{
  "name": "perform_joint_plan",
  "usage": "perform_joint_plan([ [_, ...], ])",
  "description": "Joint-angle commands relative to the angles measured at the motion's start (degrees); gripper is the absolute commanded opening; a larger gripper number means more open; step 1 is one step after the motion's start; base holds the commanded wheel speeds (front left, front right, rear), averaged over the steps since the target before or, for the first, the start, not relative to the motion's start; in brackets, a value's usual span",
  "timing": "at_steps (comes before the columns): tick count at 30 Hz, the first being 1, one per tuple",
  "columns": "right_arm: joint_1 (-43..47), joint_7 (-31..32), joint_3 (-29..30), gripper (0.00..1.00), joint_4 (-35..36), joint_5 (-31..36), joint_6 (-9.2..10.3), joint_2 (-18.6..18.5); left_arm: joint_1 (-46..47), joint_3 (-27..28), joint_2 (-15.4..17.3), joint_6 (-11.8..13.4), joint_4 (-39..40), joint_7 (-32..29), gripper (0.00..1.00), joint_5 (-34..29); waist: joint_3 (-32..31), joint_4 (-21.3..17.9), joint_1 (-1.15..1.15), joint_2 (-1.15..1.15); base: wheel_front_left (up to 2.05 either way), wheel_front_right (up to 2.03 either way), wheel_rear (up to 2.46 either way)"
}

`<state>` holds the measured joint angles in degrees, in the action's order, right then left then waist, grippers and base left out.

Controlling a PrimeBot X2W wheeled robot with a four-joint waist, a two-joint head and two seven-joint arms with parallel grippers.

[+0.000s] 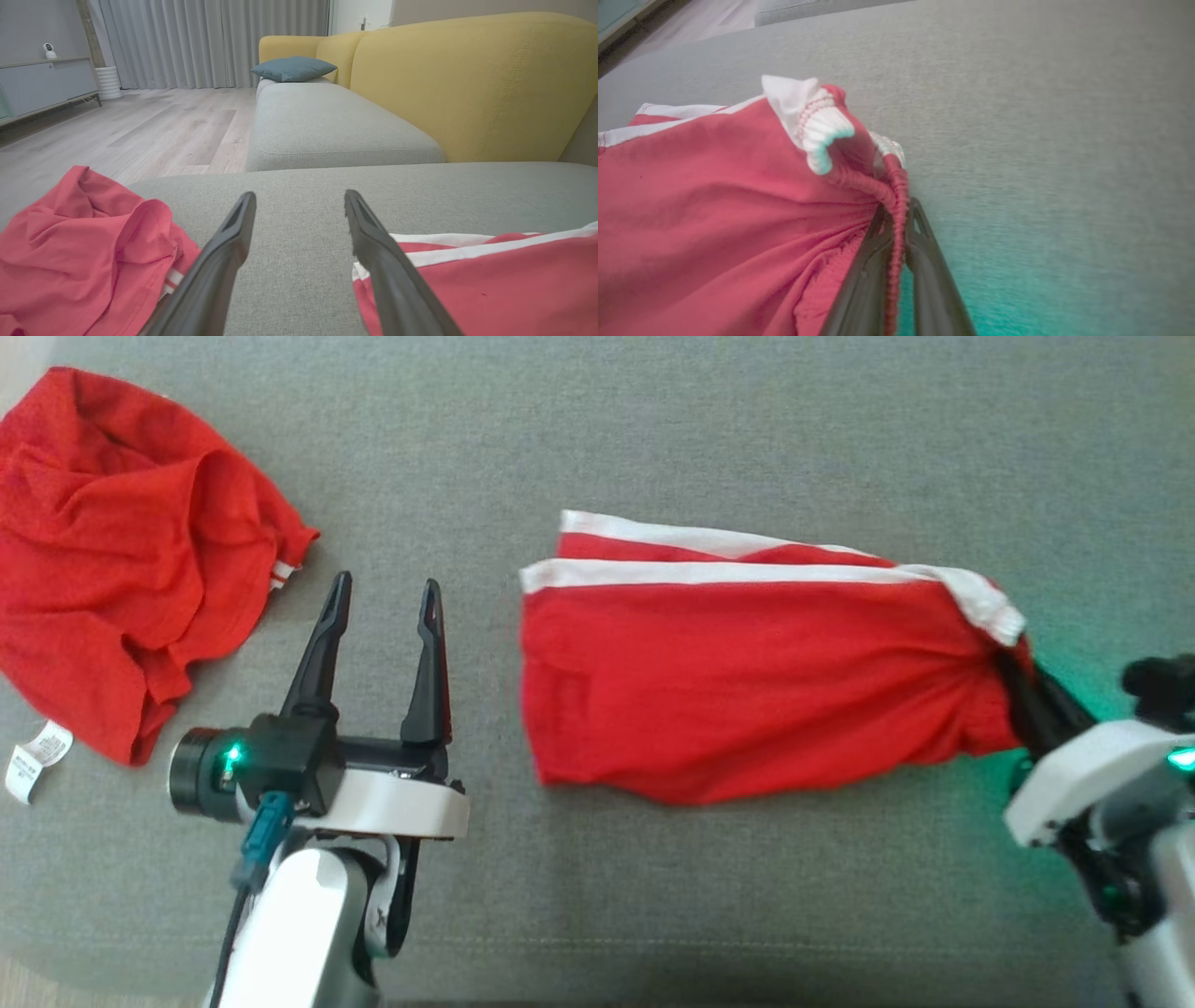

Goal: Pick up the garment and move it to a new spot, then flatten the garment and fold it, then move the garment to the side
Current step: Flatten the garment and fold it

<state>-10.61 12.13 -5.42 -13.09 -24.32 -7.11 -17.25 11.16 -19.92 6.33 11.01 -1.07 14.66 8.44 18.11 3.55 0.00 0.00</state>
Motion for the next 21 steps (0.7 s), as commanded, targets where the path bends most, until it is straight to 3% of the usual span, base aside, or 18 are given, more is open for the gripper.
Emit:
perform_joint_plan([
  [1,0.82,0.32,0.24,0.0,2.59,-0.83,-0.37,-2.52,1.27,2.03,0.29,-0.24,2.02,0.33,1.0,-0.67,-0.21,-0.23,0.0,0.0,0.0,0.0,0.0],
  [4,1.87,3.27,-0.3,0.0,5.51,-5.33,-0.37,-4.43,0.93,2.28,0.26,-0.36,1.83,0.33,1.0,-0.76,-0.82,-0.86,0.0,0.0,0.0,0.0,0.0],
  [10,2.42,14.71,-2.04,0.0,14.44,-26.37,-0.37,-3.93,0.55,2.42,0.3,-0.66,1.47,0.33,1.0,-0.87,-1.73,-1.67,0.0,0.0,0.0,0.0,0.0],
  [11,2.42,14.71,-2.04,0.0,14.44,-26.37,-0.37,-3.93,0.55,2.42,0.3,-0.66,1.47,0.33,1.0,-0.87,-1.73,-1.67,0.0,0.0,0.0,0.0,0.0],
  [13,2.42,19.01,-2.2,0.0,16.99,-32.79,-0.37,-3.42,0.57,2.39,0.28,-0.8,1.31,0.33,1.0,-0.88,-1.89,-1.68,0.0,0.0,0.0,0.0,0.0],
  [16,1.74,24.36,-2.97,0.0,18.83,-40.2,-0.37,-1.4,0.68,2.29,0.23,-0.96,1.13,0.33,1.0,-0.92,-1.95,-1.57,0.0,0.0,0.0,0.0,0.0],
  [21,-2.57,27.47,-6.63,0.0,18.11,-44.94,-0.37,4.23,1.29,1.75,0.02,-1.36,0.88,0.33,1.0,-1.11,-1.5,-0.6,0.0,0.0,0.0,0.0,0.0],
])
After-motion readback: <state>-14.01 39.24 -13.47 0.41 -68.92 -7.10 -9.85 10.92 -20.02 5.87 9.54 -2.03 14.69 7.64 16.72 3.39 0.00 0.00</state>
